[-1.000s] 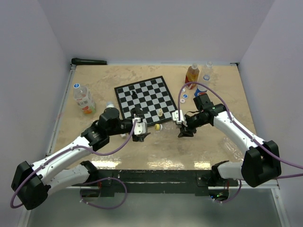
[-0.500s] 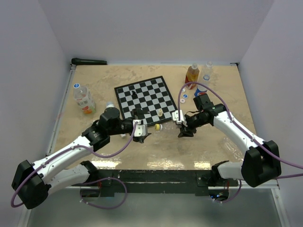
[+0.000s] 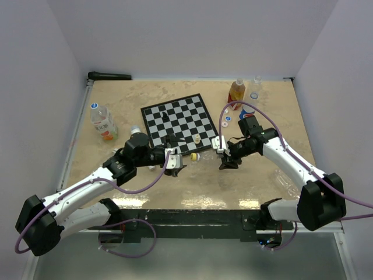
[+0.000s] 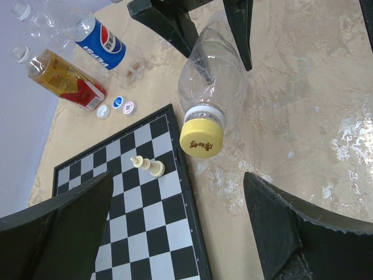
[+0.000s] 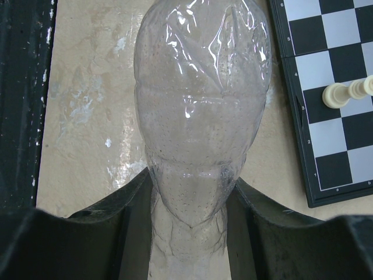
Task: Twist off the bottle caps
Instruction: Unscrew the bottle cap from the plastic bottle.
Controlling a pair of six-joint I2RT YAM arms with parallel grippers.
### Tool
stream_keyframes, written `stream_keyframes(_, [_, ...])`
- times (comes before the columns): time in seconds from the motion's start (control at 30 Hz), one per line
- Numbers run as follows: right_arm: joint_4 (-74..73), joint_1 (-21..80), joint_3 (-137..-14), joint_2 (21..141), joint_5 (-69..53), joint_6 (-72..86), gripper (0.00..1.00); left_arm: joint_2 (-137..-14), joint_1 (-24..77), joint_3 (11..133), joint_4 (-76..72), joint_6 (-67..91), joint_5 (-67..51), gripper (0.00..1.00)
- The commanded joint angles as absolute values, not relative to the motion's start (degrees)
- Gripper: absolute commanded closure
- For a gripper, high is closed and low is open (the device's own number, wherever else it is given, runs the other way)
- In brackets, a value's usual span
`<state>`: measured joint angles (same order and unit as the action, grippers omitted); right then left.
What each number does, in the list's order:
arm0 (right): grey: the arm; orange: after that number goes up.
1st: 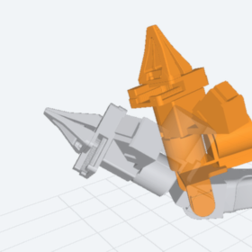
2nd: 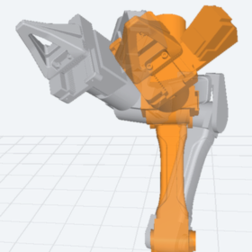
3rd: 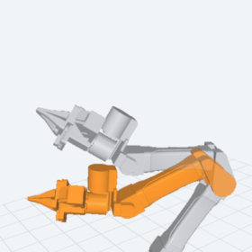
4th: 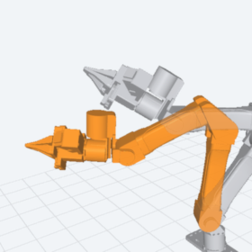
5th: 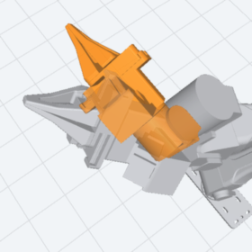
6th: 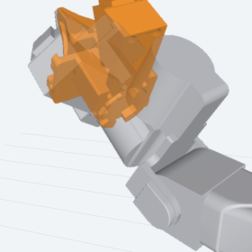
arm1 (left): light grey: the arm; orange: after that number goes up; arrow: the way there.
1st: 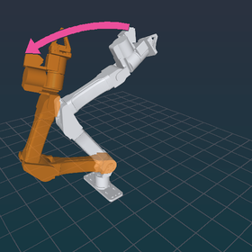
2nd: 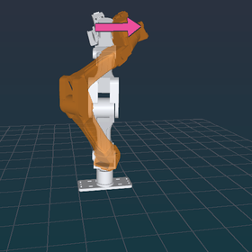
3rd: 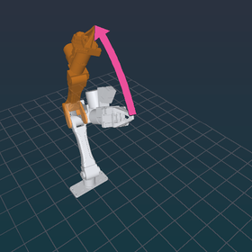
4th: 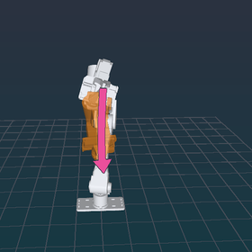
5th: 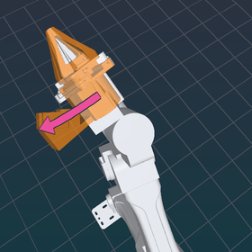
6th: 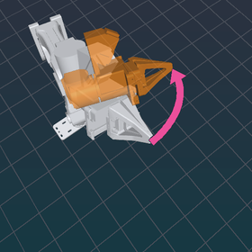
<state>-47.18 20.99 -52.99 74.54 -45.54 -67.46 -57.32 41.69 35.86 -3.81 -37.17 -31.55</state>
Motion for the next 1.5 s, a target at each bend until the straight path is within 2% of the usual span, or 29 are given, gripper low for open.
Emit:
stream_keyframes(0.0, [-47.5,21.1,-52.9,74.5,-45.8,-67.2,0.98,-57.5,41.8,35.7,-7.4,-38.1,-34.0,0.03])
stream_keyframes(0.37, [-47.6,21.1,-53.0,74.4,-45.9,-67.2,0.98,-60.0,42.0,37.2,-8.5,-37.5,-35.7,0.07])
stream_keyframes(0.73, [-47.5,21.1,-53.1,74.4,-45.9,-67.2,0.98,-64.9,43.0,39.5,-11.5,-32.1,-38.1,0.22])
stream_keyframes(1.0, [-47.5,21.1,-53.1,74.4,-45.9,-67.1,0.98,-66.0,43.3,39.6,-13.8,-29.8,-38.6,0.28])
stream_keyframes(1.2, [-47.5,21.1,-53.0,74.4,-45.8,-67.1,0.98,-66.7,43.4,39.9,-13.7,-28.9,-39.3,0.39])
stream_keyframes(1.4, [-47.5,21.1,-53.0,74.5,-45.8,-67.1,0.98,-67.9,43.5,40.9,-12.9,-27.5,-40.2,0.56])
stream_keyframes(1.47, [-47.5,21.1,-53.0,74.4,-45.8,-67.1,0.98,-67.9,43.5,41.1,-12.7,-27.2,-40.3,0.65])
